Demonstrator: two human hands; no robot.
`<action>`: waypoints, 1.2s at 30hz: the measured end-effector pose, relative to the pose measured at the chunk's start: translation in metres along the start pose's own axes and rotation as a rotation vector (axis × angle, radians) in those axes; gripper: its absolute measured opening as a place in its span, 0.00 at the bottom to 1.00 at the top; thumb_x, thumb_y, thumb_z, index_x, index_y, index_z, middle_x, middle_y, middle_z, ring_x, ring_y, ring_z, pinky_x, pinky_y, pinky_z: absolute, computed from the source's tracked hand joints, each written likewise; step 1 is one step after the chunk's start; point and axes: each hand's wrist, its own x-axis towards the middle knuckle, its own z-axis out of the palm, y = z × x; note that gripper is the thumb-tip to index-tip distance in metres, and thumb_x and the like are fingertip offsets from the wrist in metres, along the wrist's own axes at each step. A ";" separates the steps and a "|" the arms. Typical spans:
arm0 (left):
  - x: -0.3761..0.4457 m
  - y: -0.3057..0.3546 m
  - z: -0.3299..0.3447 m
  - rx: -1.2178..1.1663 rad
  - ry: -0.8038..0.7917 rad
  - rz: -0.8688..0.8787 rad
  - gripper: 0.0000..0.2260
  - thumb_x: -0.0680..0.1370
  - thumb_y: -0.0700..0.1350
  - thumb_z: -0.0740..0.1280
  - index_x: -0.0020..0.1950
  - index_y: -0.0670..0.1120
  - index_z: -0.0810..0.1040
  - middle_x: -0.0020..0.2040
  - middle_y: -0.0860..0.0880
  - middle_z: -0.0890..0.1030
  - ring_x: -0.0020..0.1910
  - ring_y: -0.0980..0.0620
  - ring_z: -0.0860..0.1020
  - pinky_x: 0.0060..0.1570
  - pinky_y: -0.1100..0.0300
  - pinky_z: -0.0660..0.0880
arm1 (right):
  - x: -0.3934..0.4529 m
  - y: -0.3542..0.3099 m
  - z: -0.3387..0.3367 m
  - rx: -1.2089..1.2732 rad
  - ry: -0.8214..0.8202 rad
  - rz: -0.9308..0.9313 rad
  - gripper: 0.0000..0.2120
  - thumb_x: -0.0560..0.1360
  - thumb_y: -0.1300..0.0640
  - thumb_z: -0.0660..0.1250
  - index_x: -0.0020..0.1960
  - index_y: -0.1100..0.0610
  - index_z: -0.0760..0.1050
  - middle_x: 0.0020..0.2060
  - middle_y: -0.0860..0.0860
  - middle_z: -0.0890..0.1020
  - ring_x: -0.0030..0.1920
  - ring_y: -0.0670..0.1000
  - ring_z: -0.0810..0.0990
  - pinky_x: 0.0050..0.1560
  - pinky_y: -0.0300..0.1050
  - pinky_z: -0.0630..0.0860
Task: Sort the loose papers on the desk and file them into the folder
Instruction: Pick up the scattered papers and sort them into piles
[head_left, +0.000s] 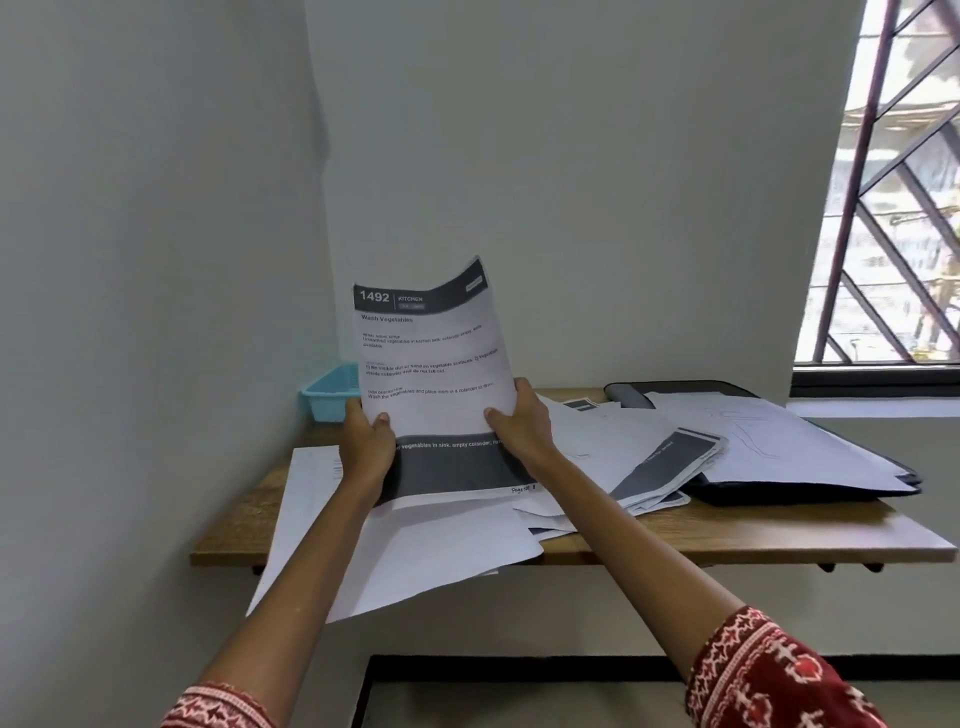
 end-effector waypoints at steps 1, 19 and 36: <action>-0.002 0.001 0.010 -0.016 -0.015 -0.038 0.14 0.80 0.36 0.56 0.66 0.41 0.66 0.65 0.43 0.73 0.64 0.42 0.71 0.59 0.54 0.68 | 0.001 0.004 -0.007 -0.018 0.011 0.011 0.19 0.76 0.62 0.63 0.65 0.61 0.65 0.60 0.57 0.76 0.53 0.53 0.74 0.54 0.47 0.73; 0.008 0.053 0.236 0.007 -0.251 -0.055 0.13 0.76 0.32 0.61 0.55 0.45 0.77 0.56 0.44 0.79 0.52 0.42 0.79 0.48 0.49 0.79 | 0.092 0.108 -0.181 0.062 0.432 0.453 0.25 0.76 0.66 0.59 0.71 0.64 0.57 0.62 0.63 0.74 0.61 0.62 0.74 0.59 0.49 0.73; 0.020 0.022 0.369 0.116 -0.575 -0.183 0.11 0.75 0.28 0.59 0.50 0.38 0.76 0.46 0.37 0.78 0.43 0.46 0.75 0.44 0.53 0.74 | 0.164 0.151 -0.197 -0.002 0.437 0.636 0.23 0.77 0.63 0.59 0.70 0.63 0.57 0.65 0.63 0.69 0.65 0.62 0.69 0.57 0.51 0.71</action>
